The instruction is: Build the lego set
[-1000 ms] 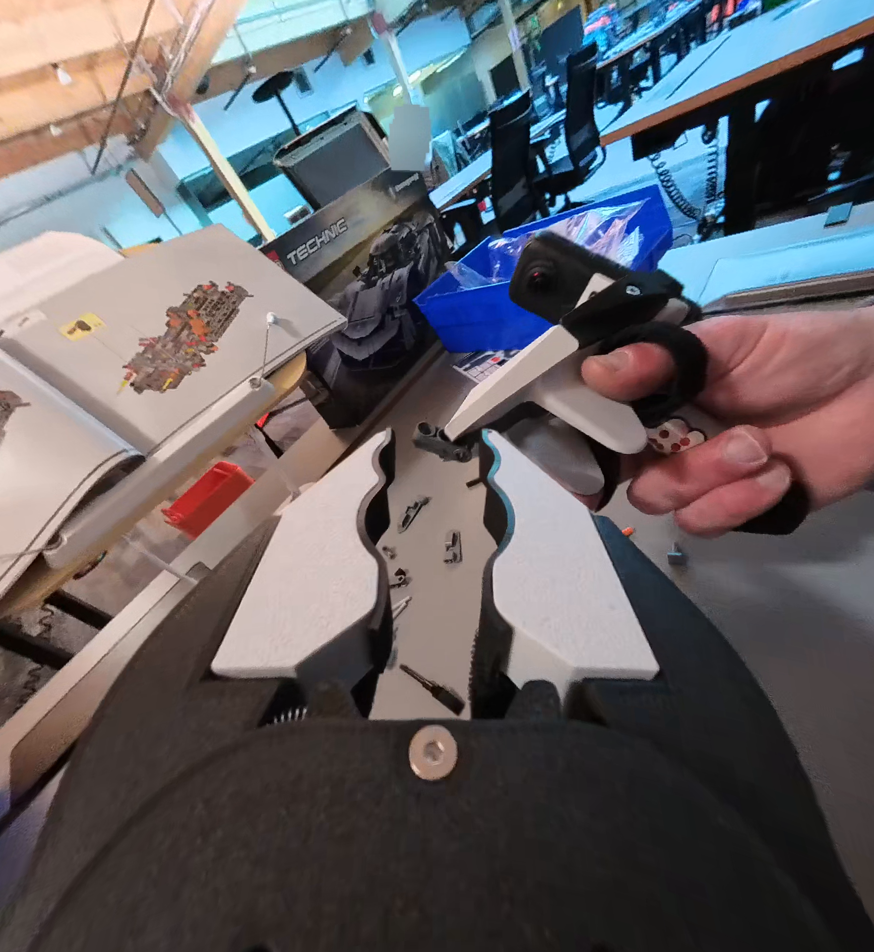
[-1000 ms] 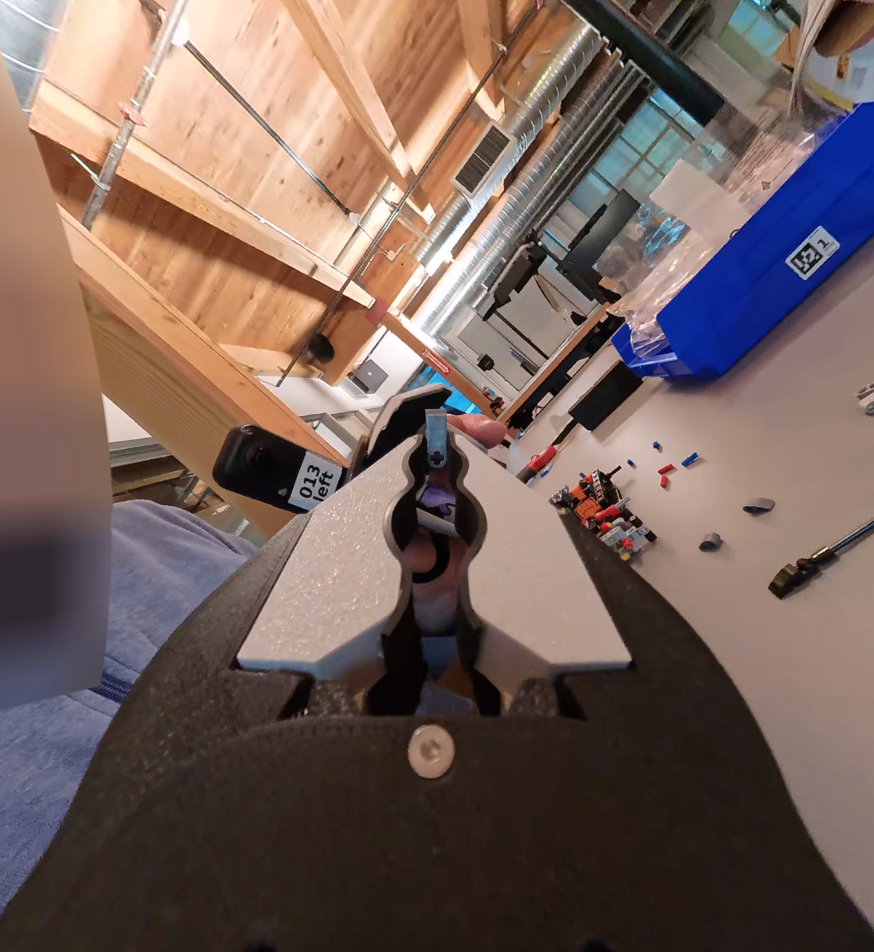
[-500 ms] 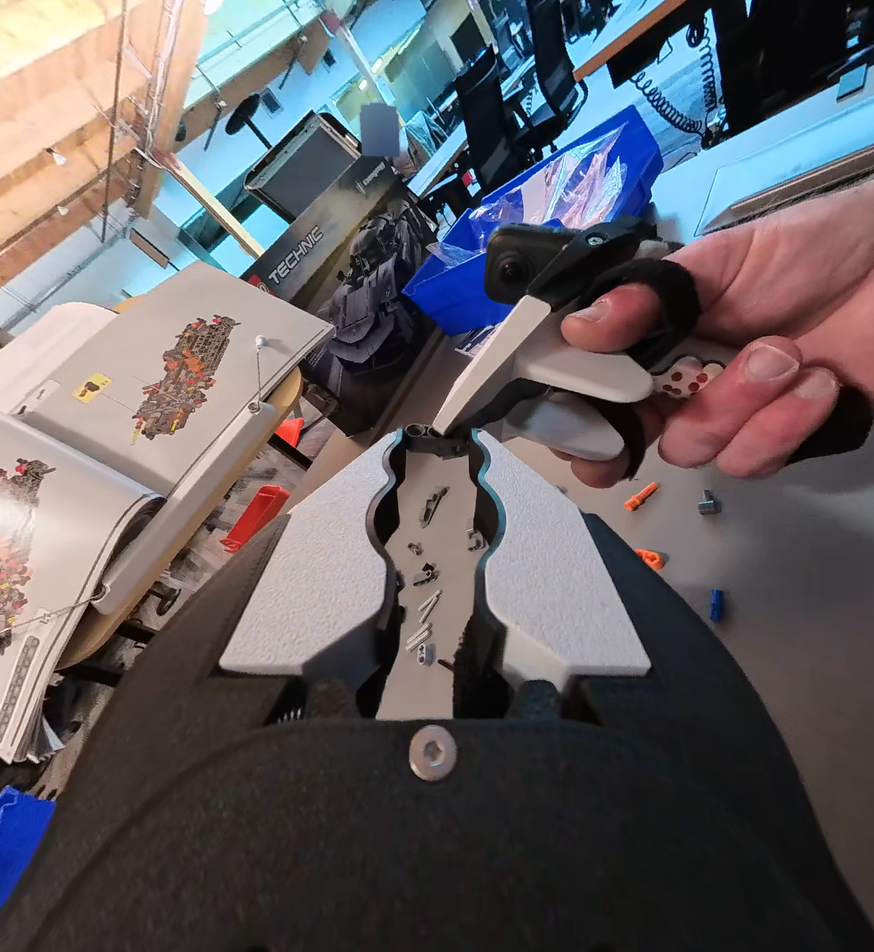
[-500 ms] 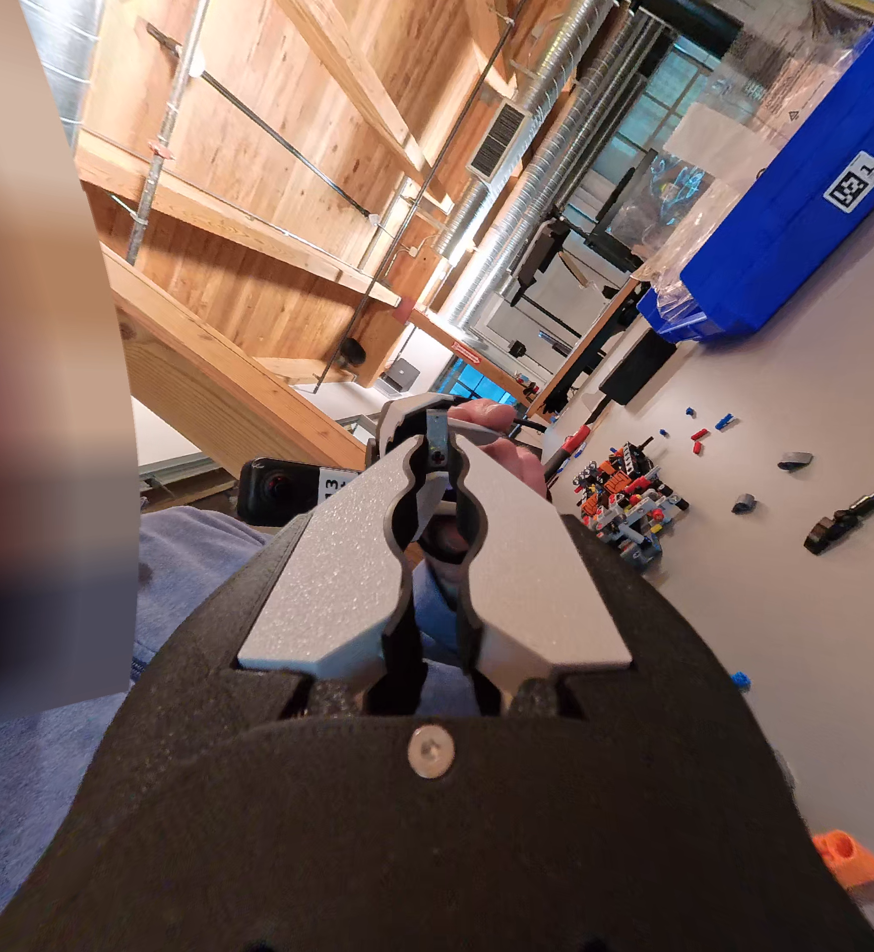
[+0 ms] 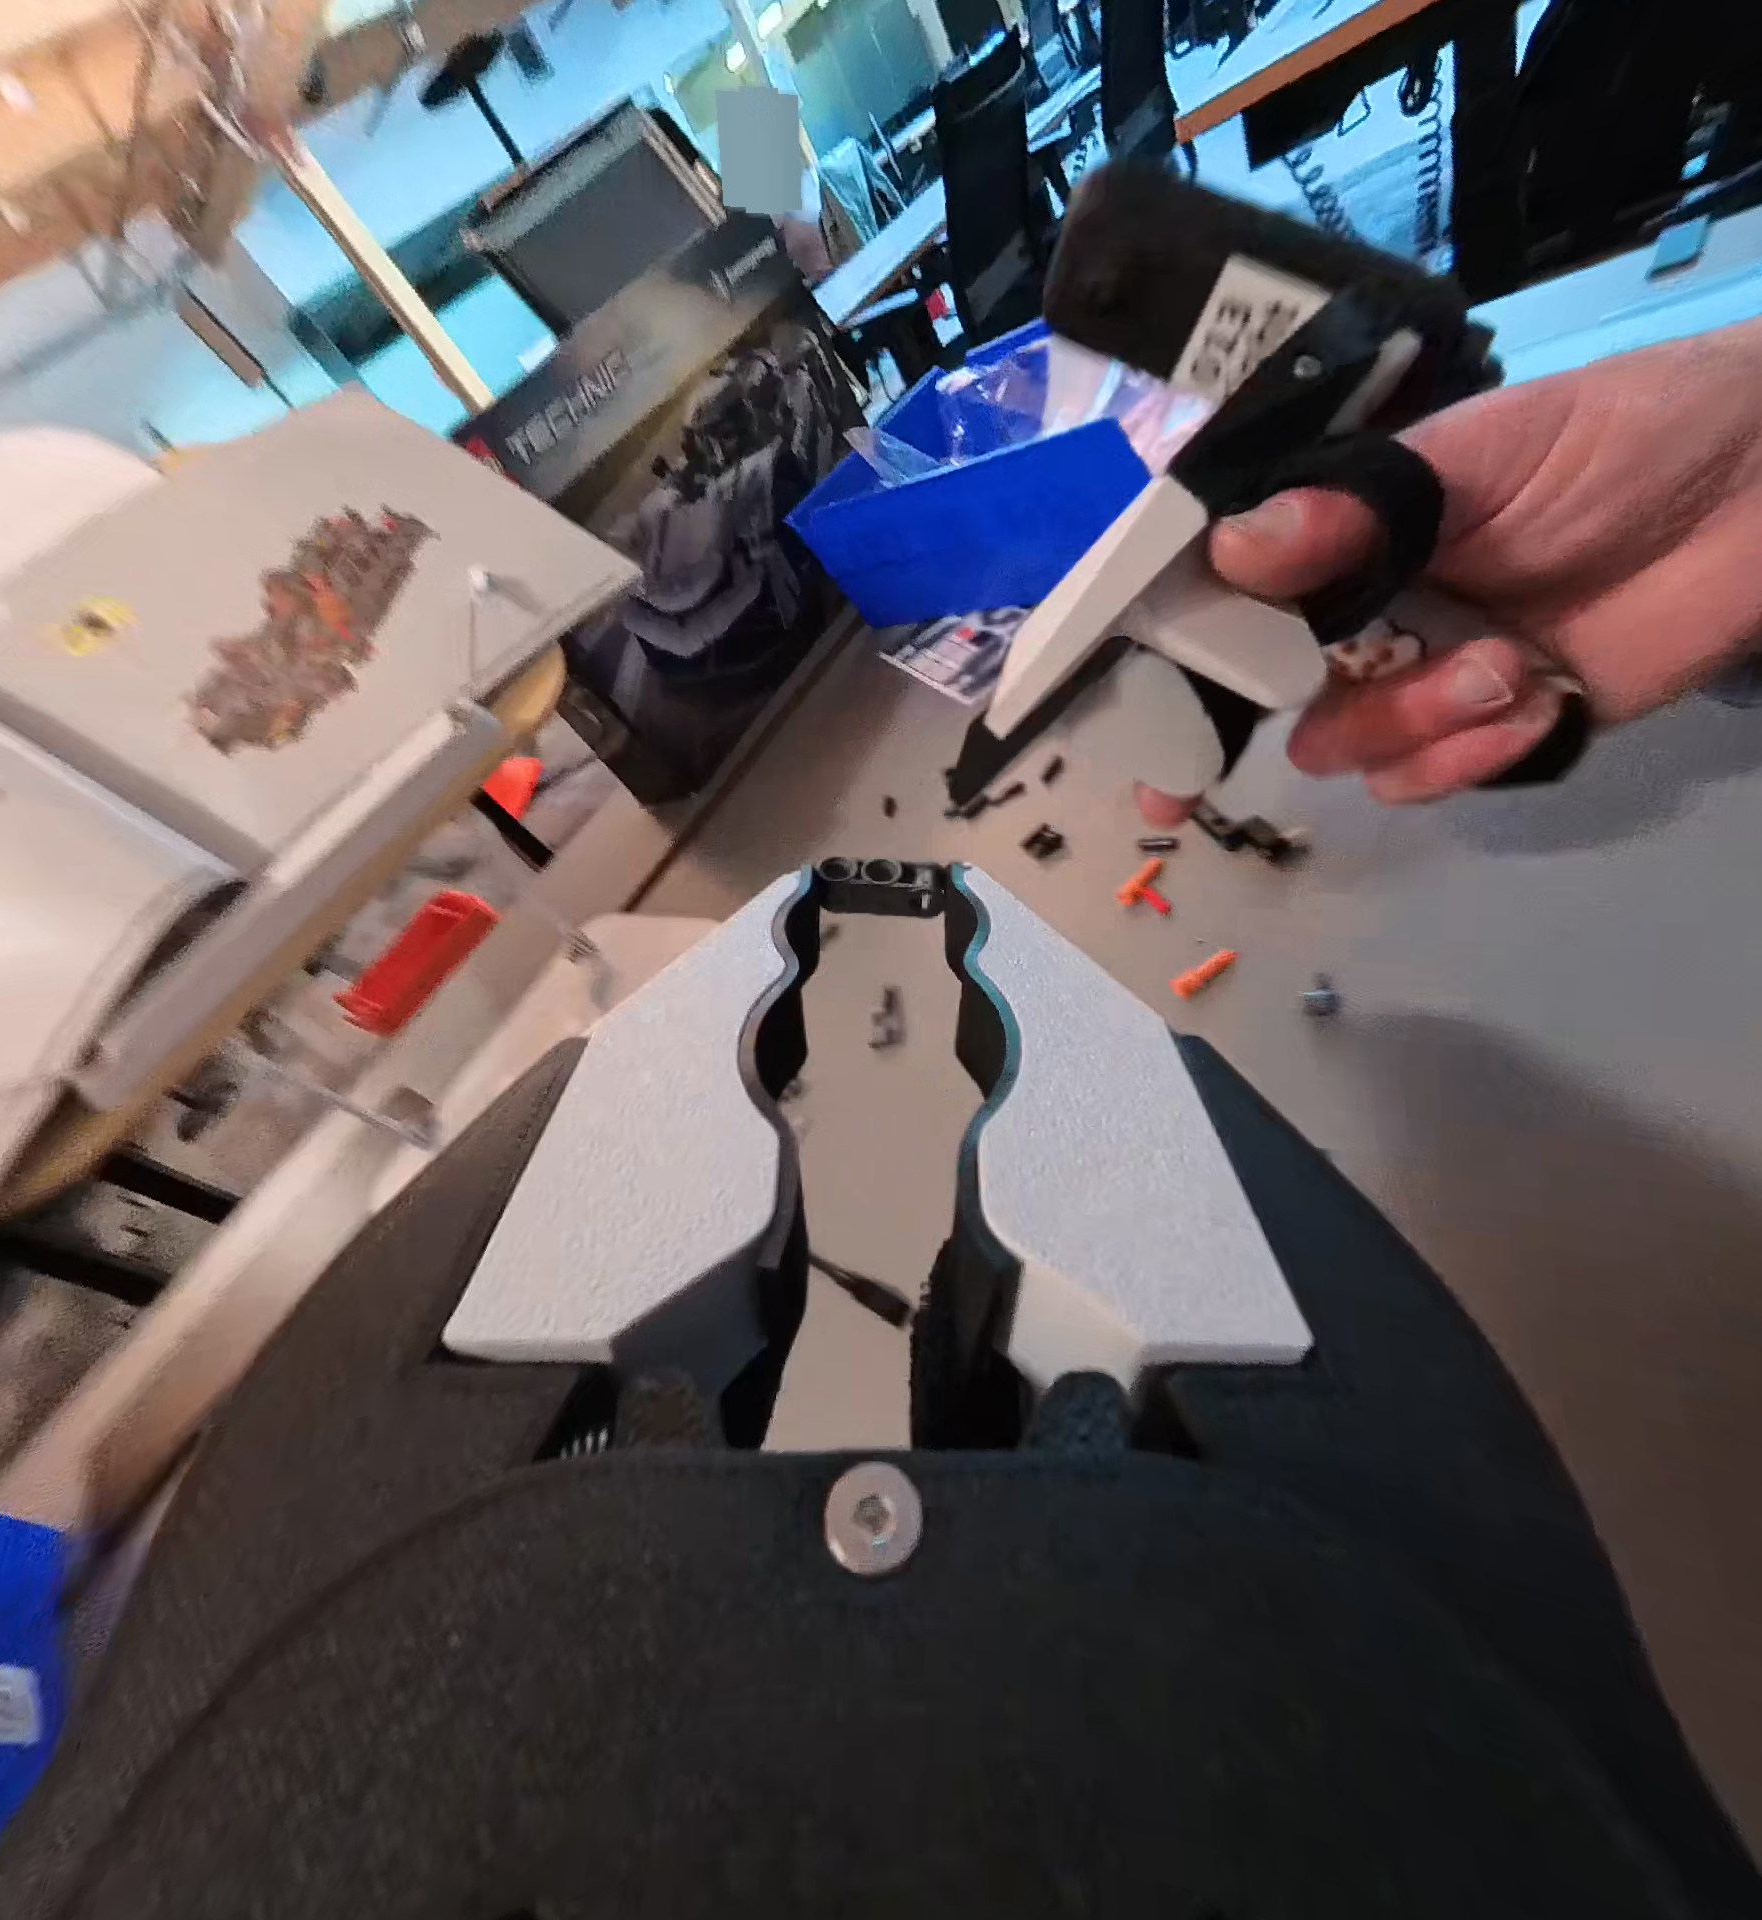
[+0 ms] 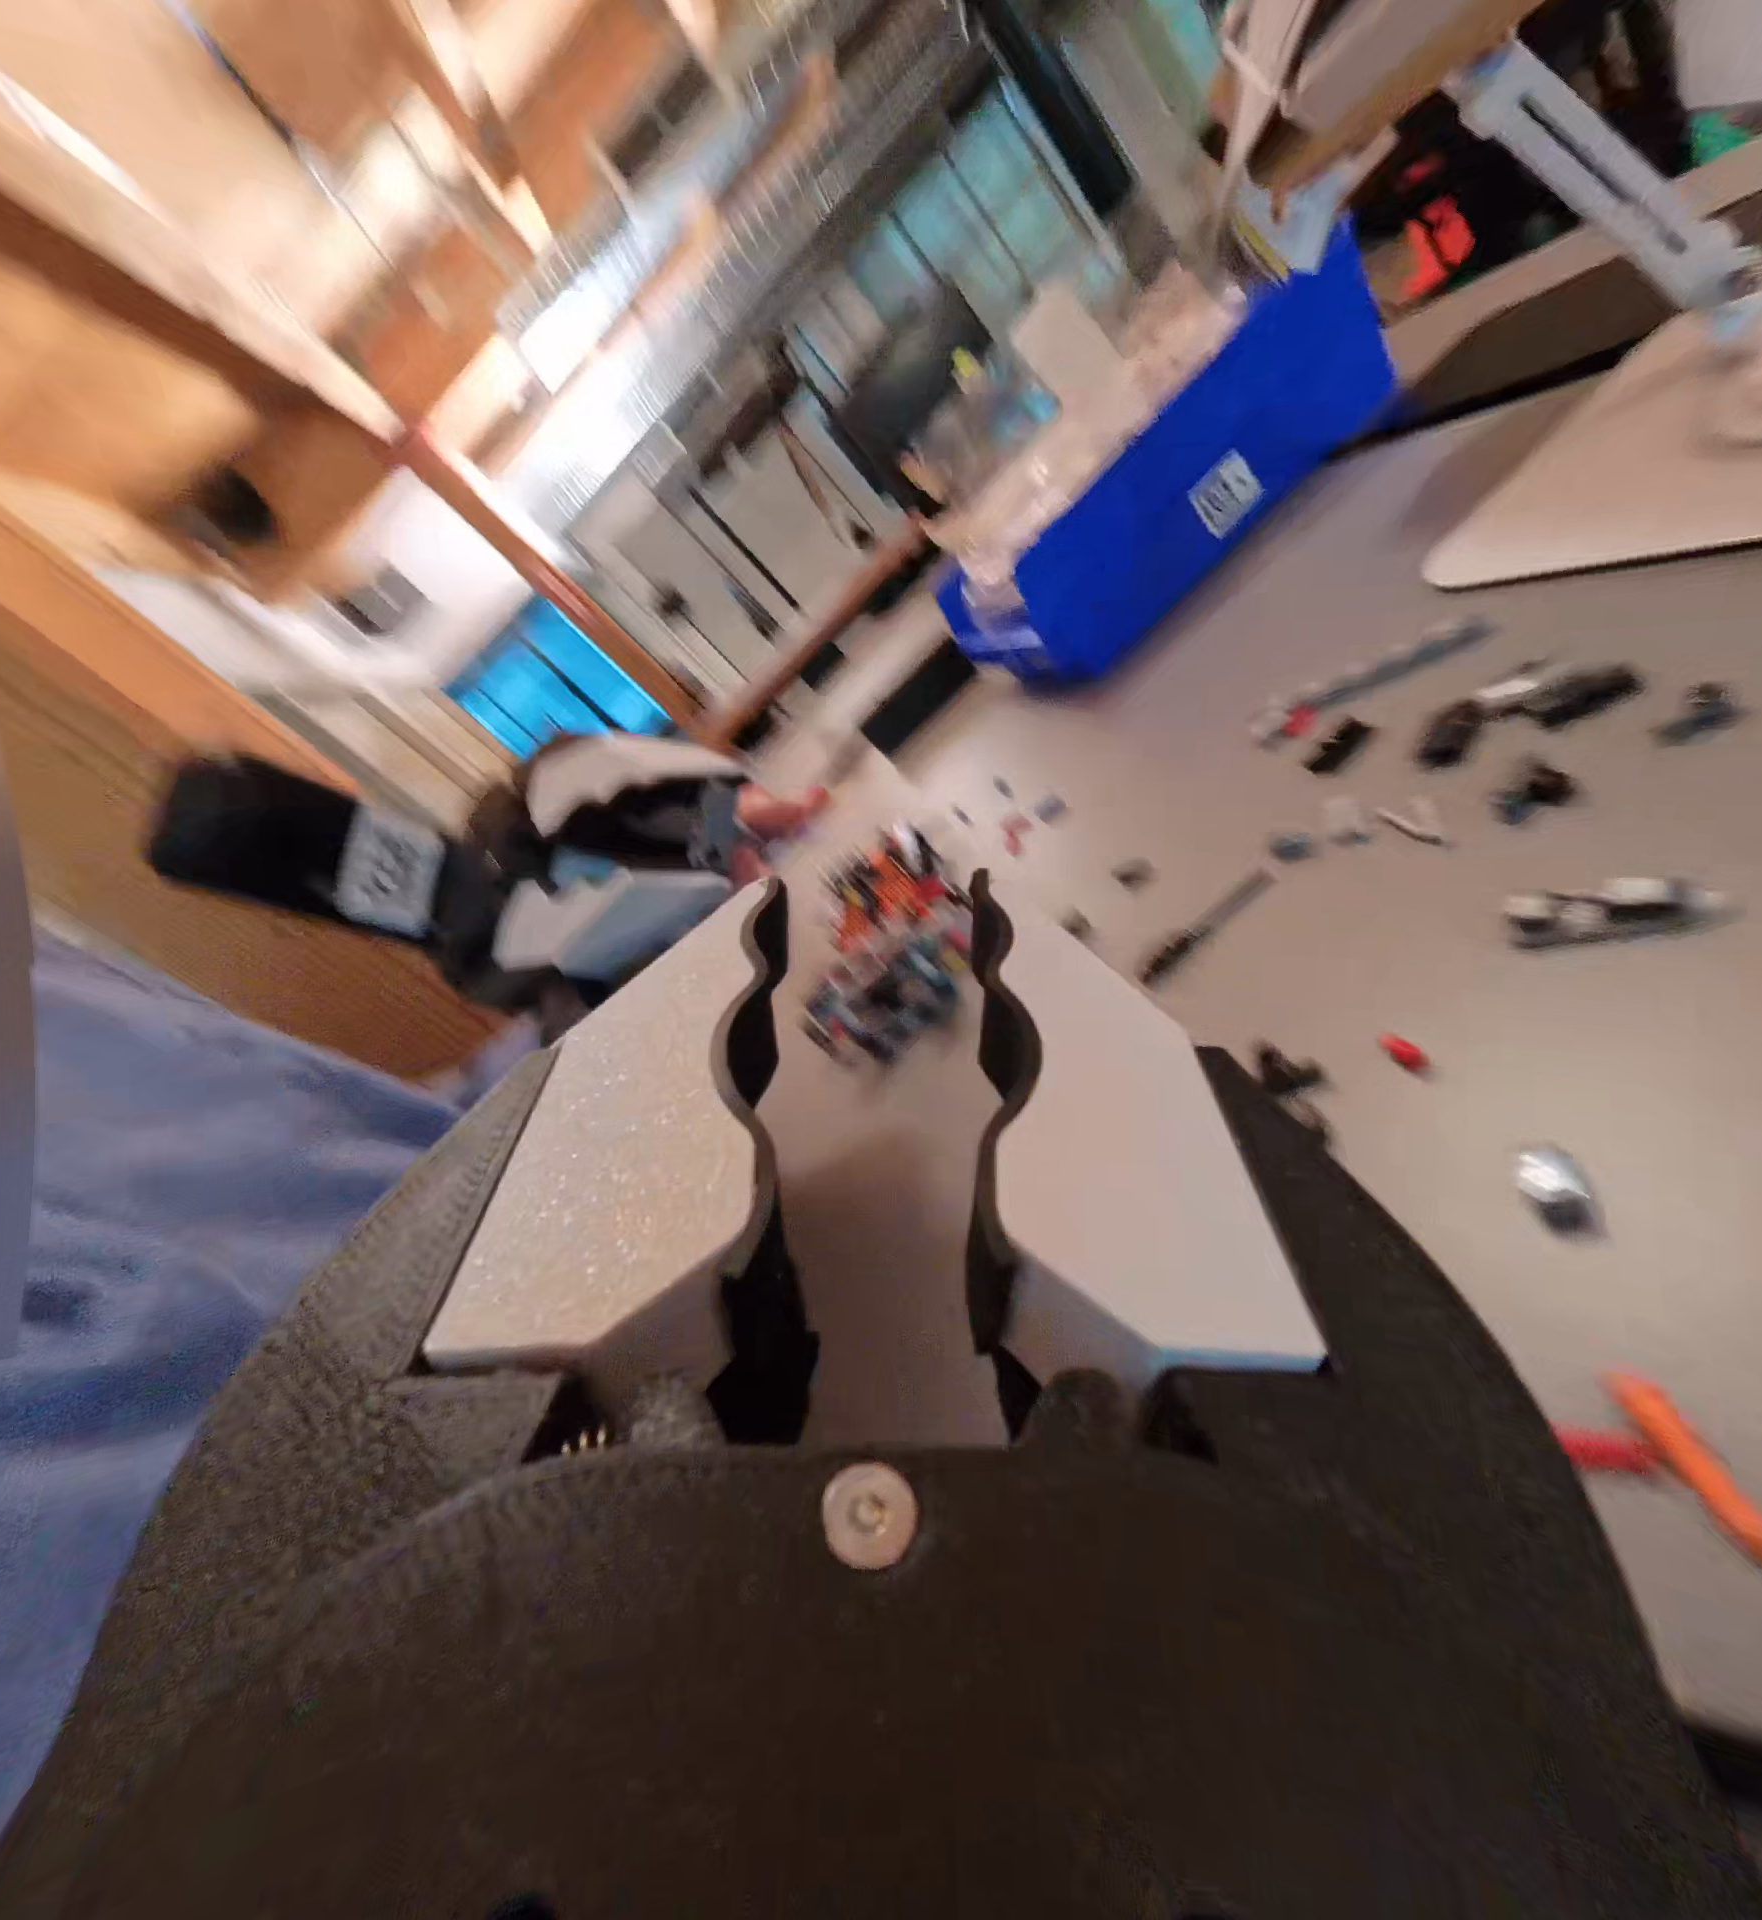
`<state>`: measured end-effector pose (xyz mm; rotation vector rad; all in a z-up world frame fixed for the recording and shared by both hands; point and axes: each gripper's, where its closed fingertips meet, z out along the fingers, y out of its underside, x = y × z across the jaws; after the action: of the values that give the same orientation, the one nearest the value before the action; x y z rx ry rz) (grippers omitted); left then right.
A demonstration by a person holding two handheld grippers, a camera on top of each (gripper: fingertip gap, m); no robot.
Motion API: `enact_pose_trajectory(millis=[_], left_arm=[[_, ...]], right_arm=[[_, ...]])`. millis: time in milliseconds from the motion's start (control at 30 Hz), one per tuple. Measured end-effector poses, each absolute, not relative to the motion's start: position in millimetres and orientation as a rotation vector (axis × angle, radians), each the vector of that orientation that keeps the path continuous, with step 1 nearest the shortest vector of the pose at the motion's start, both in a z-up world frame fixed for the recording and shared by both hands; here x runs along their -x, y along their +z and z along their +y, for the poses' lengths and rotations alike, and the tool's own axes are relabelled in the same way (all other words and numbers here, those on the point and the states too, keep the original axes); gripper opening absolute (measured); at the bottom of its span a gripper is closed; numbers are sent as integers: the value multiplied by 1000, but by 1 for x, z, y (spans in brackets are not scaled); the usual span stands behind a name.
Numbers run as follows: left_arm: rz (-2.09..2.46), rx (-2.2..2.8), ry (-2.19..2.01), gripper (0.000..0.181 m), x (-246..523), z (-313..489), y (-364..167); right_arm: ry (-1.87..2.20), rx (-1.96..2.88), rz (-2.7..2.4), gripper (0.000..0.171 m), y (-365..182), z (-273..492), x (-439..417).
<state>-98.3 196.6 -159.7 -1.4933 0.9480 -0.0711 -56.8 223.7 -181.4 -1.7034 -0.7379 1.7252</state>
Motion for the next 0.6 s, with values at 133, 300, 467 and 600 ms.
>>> enact_pose_trajectory(millis=[133, 300, 467, 600], left_arm=[[911, 1703, -240, 22, 87, 172, -207], [956, 1937, -352, 22, 67, 145, -275], [997, 2049, -351, 22, 64, 140, -305], [1042, 2087, -298, 22, 65, 140, -315]], right_arm=[[1310, 1872, -1073, 21, -225, 205, 30], [935, 1954, -1297, 15, -273, 192, 8], [878, 1926, -1320, 11, -278, 186, 2], [858, 1922, -1328, 10, -280, 187, 0]])
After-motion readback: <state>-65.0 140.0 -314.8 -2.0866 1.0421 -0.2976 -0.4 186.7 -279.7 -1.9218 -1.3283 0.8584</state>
